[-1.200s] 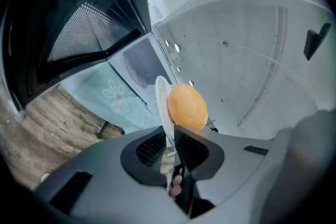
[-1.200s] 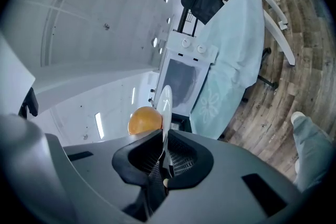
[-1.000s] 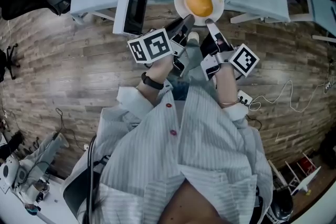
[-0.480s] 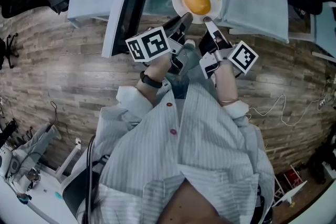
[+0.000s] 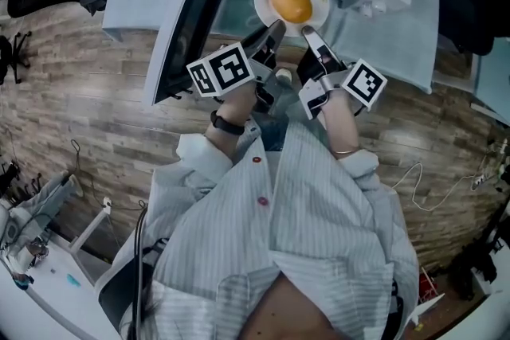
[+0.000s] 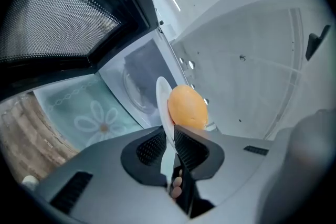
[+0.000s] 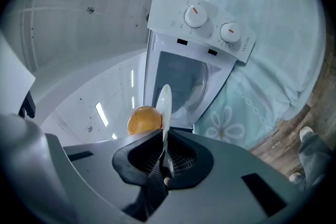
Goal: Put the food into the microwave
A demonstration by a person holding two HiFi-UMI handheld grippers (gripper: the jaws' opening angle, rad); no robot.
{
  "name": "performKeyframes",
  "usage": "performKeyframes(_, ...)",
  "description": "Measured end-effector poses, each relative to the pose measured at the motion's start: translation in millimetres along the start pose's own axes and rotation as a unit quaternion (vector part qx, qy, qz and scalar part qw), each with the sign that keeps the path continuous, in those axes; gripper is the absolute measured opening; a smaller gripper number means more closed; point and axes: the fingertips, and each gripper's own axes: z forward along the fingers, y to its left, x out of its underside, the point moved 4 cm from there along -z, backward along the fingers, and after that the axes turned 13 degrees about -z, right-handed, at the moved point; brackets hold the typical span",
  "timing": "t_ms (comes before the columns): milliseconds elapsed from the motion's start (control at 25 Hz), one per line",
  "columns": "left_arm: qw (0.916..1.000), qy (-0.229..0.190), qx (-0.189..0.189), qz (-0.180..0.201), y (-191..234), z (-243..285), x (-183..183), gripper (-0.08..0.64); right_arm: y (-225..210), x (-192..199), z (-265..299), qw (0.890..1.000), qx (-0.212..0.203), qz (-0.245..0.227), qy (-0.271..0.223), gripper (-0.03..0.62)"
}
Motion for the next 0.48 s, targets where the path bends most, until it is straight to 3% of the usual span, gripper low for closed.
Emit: performKeyframes(480,0.9998,-0.017,0.002,-0.008,-0.5,37.7,-2.4,0.041,-20.4,-33.1,11.1,1.000,-0.006,0.000,0.019,0.041)
